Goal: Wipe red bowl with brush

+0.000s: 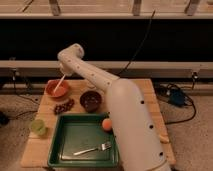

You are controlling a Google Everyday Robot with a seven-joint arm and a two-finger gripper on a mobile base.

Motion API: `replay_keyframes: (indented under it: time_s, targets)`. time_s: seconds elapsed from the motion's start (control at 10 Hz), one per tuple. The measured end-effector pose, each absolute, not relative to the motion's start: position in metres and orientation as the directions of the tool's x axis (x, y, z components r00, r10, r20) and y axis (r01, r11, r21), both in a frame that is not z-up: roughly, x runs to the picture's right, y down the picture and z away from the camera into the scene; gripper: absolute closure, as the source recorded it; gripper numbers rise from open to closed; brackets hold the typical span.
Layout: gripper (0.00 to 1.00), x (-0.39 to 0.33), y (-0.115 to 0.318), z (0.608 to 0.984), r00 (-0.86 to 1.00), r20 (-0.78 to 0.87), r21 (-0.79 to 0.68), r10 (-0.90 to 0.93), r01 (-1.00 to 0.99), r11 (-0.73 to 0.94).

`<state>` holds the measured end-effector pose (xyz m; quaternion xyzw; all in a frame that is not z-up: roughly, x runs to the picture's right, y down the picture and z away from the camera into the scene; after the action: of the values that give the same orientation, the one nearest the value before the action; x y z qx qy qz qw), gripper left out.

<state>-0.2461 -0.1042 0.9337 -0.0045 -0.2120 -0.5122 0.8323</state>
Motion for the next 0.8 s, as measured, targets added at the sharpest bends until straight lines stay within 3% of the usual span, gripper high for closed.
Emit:
replay_keyframes:
  time_s: [0.8]
  targets:
    - [1.0, -0.267, -0.129, 0.979, 0.475, 0.183, 0.125, -0.861, 0.857, 0.5]
